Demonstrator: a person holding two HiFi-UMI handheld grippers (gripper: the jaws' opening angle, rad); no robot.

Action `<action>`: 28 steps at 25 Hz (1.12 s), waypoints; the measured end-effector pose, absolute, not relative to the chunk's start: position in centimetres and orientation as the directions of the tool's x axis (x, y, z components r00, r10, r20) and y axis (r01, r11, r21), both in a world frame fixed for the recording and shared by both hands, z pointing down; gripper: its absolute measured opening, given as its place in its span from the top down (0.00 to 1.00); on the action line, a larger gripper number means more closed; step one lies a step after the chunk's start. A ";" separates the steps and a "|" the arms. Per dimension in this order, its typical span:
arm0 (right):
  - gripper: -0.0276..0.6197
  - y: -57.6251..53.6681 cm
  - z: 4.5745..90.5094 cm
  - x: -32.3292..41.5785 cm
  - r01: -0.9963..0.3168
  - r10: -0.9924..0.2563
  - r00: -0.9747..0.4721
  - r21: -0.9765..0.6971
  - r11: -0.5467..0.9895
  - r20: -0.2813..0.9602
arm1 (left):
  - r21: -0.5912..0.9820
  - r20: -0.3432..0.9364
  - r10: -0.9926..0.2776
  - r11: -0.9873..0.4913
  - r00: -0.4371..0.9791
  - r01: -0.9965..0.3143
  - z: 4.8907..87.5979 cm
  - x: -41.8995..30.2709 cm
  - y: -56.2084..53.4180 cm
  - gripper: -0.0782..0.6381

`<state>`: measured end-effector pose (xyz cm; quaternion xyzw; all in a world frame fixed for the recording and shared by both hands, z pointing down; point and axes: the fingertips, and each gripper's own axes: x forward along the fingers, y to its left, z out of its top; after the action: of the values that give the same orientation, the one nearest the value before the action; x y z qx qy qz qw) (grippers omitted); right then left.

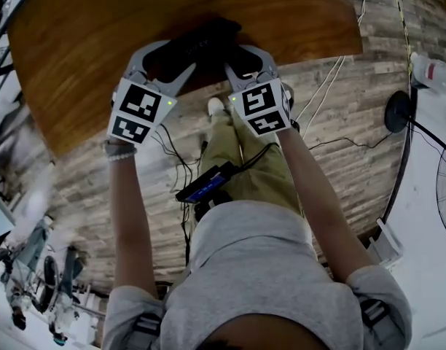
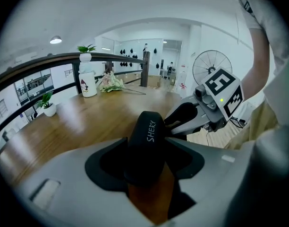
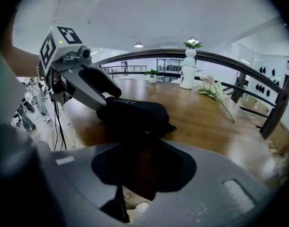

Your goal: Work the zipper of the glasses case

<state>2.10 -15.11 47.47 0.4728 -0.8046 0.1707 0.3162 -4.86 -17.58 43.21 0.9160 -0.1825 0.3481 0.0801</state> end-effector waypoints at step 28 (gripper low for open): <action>0.92 -15.5 47.2 2.8 -0.902 -0.668 -0.337 -0.026 0.430 0.663 | 0.045 0.663 -0.254 -0.925 0.704 -0.377 43.2 -4.1 -17.7 0.54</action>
<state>2.80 -15.45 47.17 0.4950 -0.7931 0.1995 0.2937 -4.15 -17.69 43.20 0.9189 -0.1717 0.3440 0.0888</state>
